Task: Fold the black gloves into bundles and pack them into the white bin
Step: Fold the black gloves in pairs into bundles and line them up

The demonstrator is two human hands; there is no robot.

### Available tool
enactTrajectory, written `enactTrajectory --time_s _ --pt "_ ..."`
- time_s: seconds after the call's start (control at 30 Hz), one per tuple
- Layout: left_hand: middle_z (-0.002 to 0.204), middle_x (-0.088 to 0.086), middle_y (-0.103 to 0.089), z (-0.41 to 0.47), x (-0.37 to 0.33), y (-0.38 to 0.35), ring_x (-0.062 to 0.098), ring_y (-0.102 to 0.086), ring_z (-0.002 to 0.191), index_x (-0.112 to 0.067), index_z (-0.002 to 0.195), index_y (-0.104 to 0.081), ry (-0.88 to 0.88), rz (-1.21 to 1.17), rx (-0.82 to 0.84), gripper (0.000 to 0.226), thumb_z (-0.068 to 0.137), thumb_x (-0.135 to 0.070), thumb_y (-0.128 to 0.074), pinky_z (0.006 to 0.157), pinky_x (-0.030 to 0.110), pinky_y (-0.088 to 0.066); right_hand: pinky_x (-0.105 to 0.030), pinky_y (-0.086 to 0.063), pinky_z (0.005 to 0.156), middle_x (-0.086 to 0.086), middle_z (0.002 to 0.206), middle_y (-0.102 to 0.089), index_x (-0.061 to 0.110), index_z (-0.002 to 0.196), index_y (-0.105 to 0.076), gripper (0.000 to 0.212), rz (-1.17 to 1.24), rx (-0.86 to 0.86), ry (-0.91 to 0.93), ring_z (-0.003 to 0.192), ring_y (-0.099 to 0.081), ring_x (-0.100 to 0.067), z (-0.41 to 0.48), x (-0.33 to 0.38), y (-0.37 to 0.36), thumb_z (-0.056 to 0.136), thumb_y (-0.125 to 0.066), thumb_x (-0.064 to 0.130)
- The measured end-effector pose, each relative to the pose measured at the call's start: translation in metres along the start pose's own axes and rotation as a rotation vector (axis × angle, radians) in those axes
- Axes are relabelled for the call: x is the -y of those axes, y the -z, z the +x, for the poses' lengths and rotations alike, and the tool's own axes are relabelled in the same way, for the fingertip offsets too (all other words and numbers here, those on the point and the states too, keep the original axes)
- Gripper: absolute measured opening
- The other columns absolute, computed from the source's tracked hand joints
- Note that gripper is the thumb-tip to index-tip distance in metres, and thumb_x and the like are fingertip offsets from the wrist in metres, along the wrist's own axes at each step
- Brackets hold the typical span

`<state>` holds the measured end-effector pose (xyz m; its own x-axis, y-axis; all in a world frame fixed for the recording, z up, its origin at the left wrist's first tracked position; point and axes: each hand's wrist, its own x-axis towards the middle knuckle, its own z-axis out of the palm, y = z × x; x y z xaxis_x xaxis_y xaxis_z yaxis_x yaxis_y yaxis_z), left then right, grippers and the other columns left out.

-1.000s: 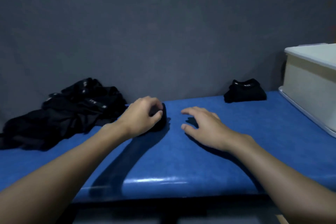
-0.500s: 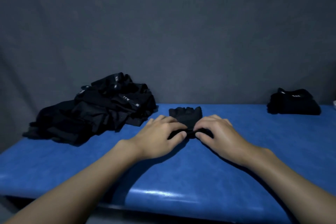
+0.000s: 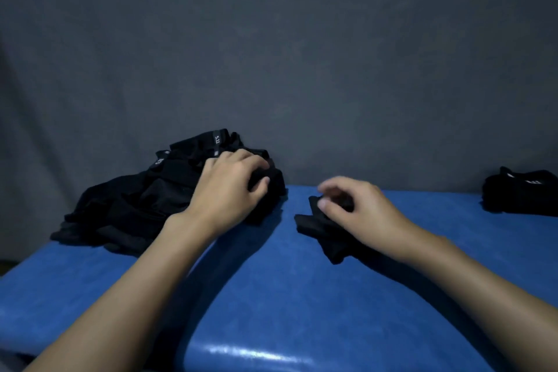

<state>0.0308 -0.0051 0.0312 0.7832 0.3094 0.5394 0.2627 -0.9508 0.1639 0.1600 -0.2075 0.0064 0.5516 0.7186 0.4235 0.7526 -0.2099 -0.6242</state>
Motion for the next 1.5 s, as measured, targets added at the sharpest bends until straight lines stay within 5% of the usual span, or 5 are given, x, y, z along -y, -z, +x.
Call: enactTrajectory --time_s 0.23,0.87,1.2,1.3,1.5 --pt "0.119 -0.007 -0.062 0.001 0.019 -0.003 0.020 -0.056 0.113 -0.029 0.119 -0.065 0.047 -0.001 0.052 0.029 0.093 -0.038 -0.060 0.096 0.041 -0.040 -0.028 -0.050 0.061 -0.003 0.086 -0.071 0.034 0.132 -0.050 0.042 0.187 0.114 -0.174 0.059 -0.056 -0.011 0.077 0.014 -0.049 0.092 -0.063 0.031" --pt "0.108 -0.011 -0.058 0.004 0.013 0.010 0.010 -0.057 0.095 -0.024 0.114 -0.066 0.089 -0.349 -0.160 0.022 0.092 -0.025 -0.065 0.090 0.034 -0.049 -0.011 -0.048 0.063 0.000 0.076 -0.068 0.013 0.084 -0.071 0.009 0.513 -0.355 -0.142 0.065 -0.060 -0.003 0.077 0.049 -0.034 0.080 -0.075 0.006" --pt "0.092 0.011 -0.073 0.000 -0.043 0.007 0.022 -0.070 0.084 -0.046 0.131 -0.046 0.198 -0.849 0.144 0.040 0.093 -0.054 -0.056 0.083 0.046 -0.058 -0.029 -0.045 0.057 0.000 0.083 -0.061 0.019 0.082 -0.066 0.026 0.659 -0.425 -0.092 0.060 -0.055 -0.017 0.020 0.043 0.024 0.088 -0.059 -0.006" --pt "0.100 0.013 -0.074 -0.001 -0.065 0.004 0.007 -0.071 0.085 -0.037 0.134 -0.047 0.223 -1.092 0.229 0.037 0.099 -0.035 -0.058 0.079 0.026 -0.054 -0.024 -0.049 0.057 0.002 0.081 -0.063 0.015 0.084 -0.066 0.025 0.683 -0.401 -0.087 0.061 -0.062 -0.011 0.002 0.035 0.035 0.089 -0.058 -0.008" --pt "0.090 0.017 -0.055 -0.001 -0.088 -0.013 0.028 -0.055 0.088 -0.027 0.123 -0.058 0.284 -1.410 0.243 0.040 0.094 -0.001 -0.064 0.084 0.043 -0.052 -0.020 -0.051 0.056 0.005 0.074 -0.066 0.010 0.087 -0.065 0.021 0.651 -0.372 -0.083 0.056 -0.059 -0.007 -0.022 0.022 0.047 0.089 -0.059 -0.010"
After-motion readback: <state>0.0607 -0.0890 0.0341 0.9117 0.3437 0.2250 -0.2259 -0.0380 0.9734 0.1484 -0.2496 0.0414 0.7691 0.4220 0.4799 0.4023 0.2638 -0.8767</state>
